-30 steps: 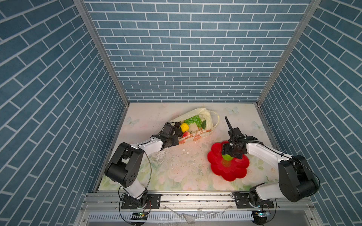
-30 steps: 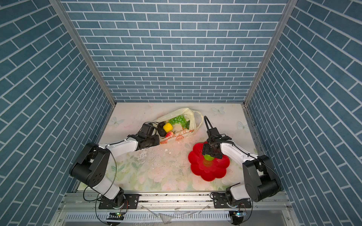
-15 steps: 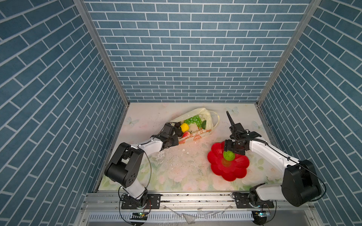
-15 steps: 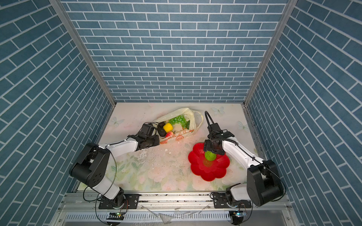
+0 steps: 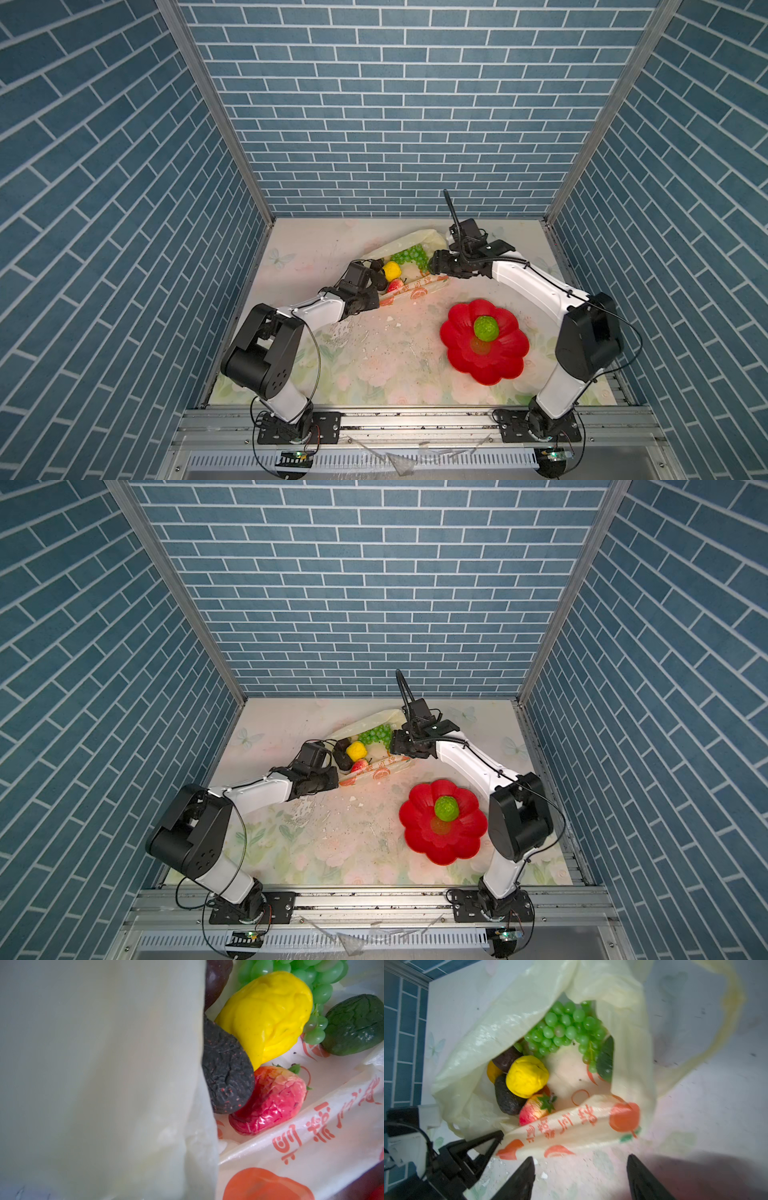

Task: Take fruits out of the plastic bag
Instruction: Place the fruit on the plate, then pick up the fruit from the plastic bag.

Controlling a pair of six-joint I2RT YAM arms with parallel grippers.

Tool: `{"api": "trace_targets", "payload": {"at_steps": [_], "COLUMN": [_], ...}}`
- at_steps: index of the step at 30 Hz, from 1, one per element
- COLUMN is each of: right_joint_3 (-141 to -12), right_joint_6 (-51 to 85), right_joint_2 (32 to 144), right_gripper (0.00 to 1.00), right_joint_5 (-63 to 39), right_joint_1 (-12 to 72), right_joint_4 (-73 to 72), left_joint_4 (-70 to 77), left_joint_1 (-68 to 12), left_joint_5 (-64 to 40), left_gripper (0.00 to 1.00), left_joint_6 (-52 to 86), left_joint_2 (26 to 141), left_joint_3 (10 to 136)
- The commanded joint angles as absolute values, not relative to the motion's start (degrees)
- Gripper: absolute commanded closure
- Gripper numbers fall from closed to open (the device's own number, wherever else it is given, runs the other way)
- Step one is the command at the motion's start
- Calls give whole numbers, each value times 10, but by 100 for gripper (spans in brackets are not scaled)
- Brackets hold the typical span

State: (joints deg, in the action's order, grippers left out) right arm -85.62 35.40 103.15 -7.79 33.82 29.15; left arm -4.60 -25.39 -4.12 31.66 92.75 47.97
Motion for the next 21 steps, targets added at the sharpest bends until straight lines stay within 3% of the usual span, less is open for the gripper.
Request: {"api": "trace_targets", "payload": {"at_steps": [1, 11, 21], "right_joint_3": [-917, -965, -1052], "right_joint_6": [404, 516, 544], "right_joint_2": [1088, 1200, 1301], "right_gripper": [30, 24, 18], "right_joint_5": [-124, -123, -136], "right_joint_1": [350, 363, 388], "right_joint_4": [232, 140, 147], "left_joint_4": [-58, -44, -40], "left_joint_1": [-253, -255, -261], "left_joint_5": [-44, -52, -56], "left_gripper": [90, 90, 90], "left_joint_6": [312, 324, 329], "left_joint_2": [912, 912, 916], "left_joint_3": [477, 464, 466]}}
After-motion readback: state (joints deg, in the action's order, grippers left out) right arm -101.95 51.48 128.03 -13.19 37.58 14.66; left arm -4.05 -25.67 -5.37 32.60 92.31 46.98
